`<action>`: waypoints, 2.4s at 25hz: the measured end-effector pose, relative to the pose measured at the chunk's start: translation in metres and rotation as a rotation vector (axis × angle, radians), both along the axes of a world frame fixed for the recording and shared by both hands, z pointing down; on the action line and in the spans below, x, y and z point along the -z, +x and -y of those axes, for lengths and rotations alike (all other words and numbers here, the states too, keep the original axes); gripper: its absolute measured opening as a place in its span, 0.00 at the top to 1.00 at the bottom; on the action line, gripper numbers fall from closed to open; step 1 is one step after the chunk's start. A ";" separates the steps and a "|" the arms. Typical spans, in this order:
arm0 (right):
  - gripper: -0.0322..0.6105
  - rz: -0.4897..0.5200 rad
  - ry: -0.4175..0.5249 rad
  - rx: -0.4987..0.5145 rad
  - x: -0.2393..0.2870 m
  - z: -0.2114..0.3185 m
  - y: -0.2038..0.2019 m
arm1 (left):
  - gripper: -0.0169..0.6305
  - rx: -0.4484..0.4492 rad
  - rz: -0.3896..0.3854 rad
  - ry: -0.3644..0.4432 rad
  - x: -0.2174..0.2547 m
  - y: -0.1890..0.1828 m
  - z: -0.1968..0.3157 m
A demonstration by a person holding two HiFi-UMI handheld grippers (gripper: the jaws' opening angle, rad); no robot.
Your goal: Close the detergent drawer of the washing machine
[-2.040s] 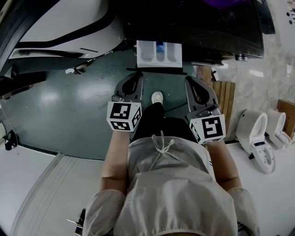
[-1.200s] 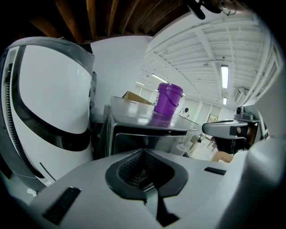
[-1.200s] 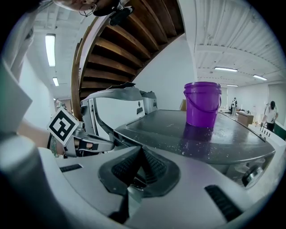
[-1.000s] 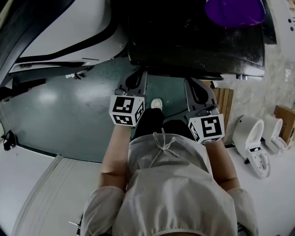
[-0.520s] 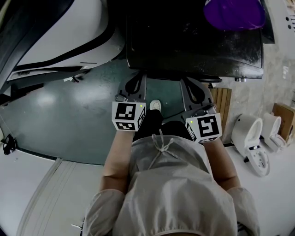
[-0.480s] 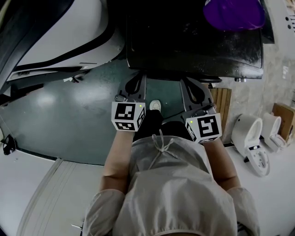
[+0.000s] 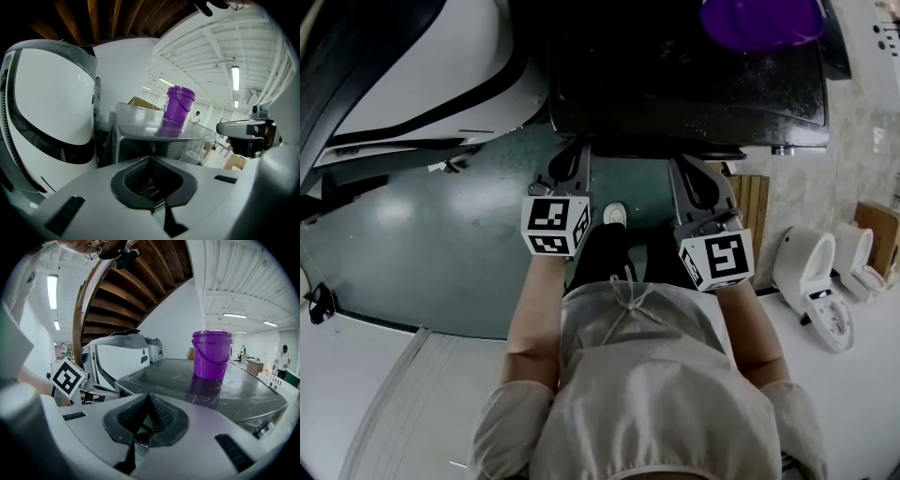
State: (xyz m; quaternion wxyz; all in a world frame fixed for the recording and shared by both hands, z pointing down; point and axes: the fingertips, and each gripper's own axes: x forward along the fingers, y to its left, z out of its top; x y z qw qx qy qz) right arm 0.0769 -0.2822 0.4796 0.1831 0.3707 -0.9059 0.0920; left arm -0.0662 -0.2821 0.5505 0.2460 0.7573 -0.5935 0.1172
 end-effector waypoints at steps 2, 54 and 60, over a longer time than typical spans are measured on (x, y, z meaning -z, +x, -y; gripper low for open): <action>0.94 -0.003 0.005 -0.005 0.004 -0.003 0.005 | 0.95 -0.005 0.001 -0.017 0.001 0.000 -0.003; 0.95 0.178 0.360 0.060 0.208 -0.067 0.032 | 0.95 -0.150 0.117 0.428 0.290 0.034 -0.094; 0.95 0.167 0.353 0.056 0.204 -0.067 0.031 | 0.95 -0.152 0.116 0.407 0.284 0.032 -0.093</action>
